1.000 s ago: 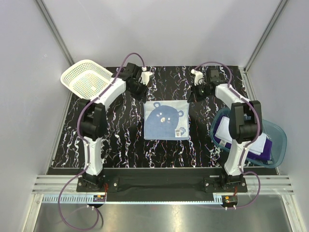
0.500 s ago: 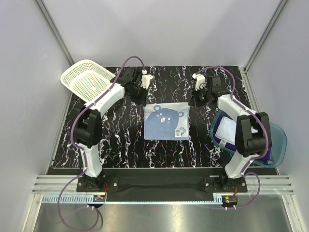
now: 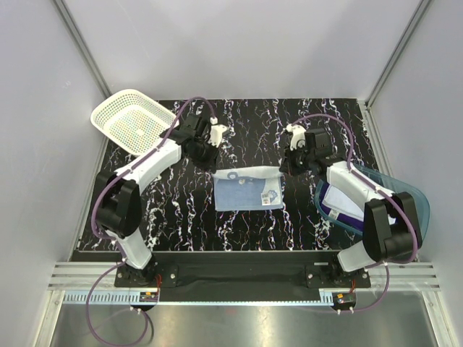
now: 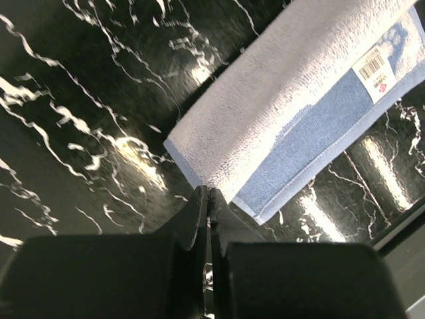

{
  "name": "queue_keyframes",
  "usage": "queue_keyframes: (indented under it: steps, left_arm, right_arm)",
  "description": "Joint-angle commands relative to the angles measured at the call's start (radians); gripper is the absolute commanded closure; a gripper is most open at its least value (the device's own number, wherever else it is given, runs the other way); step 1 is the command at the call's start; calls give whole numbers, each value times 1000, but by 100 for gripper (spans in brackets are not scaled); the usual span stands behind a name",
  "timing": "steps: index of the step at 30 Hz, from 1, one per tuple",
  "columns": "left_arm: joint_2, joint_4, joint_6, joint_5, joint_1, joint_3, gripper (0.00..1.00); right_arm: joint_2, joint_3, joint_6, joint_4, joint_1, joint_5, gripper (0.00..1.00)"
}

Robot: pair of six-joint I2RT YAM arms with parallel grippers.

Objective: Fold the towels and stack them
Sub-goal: Fold the towel

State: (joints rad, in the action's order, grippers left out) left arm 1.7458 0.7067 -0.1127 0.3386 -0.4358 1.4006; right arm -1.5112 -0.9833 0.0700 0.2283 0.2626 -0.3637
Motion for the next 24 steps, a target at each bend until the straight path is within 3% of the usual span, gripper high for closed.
queue_keyframes:
  steps: [1,14,24]
  left_arm:
    - [-71,-29,27,-12,-21,-60,100]
    - [-150,-44,88,5,-81,-224,100]
    - [-143,-39,114,27,-115,-265,100]
  right_arm:
    - [69,58,-64,-21,15,48,100]
    - [174,169,-208,34,20,20,100]
    - [168,196,-305,128,21,14,99]
